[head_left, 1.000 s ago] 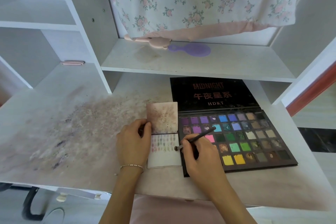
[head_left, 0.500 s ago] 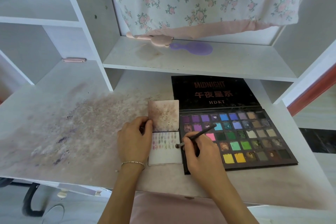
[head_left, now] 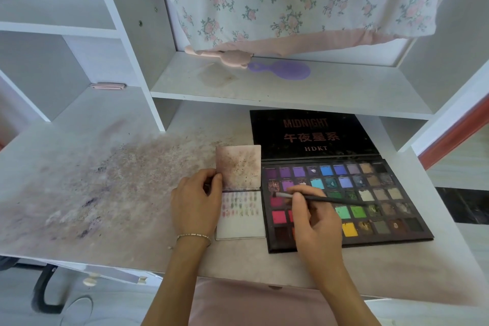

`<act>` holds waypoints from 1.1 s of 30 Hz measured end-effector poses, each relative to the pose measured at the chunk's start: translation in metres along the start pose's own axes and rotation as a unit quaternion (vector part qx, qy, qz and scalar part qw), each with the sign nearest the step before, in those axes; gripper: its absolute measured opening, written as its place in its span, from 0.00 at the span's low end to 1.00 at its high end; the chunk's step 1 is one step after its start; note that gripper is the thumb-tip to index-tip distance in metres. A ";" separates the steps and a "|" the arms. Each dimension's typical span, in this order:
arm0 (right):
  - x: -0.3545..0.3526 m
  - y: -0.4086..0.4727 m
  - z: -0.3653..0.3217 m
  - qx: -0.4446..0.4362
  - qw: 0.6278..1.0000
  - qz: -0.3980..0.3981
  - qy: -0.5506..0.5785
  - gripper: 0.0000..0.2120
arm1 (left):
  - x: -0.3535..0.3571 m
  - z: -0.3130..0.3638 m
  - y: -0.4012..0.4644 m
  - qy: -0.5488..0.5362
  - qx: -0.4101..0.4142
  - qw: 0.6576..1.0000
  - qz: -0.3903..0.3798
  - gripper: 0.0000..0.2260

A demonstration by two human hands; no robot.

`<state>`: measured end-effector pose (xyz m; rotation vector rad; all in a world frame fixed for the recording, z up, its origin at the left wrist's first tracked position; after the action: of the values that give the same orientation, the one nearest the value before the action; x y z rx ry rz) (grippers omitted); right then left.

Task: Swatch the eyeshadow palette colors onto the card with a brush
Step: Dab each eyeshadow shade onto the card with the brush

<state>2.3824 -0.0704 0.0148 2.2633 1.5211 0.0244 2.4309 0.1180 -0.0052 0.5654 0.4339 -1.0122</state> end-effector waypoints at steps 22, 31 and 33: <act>-0.025 -0.005 0.022 0.131 0.989 -0.026 0.061 0.10 | 0.000 -0.001 -0.003 -0.013 0.002 1.000 0.011 0.06; -0.024 0.000 0.019 0.088 0.993 -0.042 0.069 0.10 | 0.001 -0.001 -0.002 -0.004 0.009 1.000 0.019 0.05; -0.023 -0.001 0.019 0.071 0.996 -0.036 0.047 0.06 | 0.001 0.000 -0.001 -0.007 0.011 1.000 0.020 0.05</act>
<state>2.3766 -0.0964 0.0019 2.3443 1.7029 0.0025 2.4301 0.1169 -0.0062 0.5851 0.3976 -0.9828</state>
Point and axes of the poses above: each hand's wrist, its own y-axis towards the middle knuckle, its own x-axis out of the palm, z = x × y, the point moved 5 cm from there along y, towards the middle knuckle, and after that the axes turned 7 degrees about z, right-handed, at the moved point
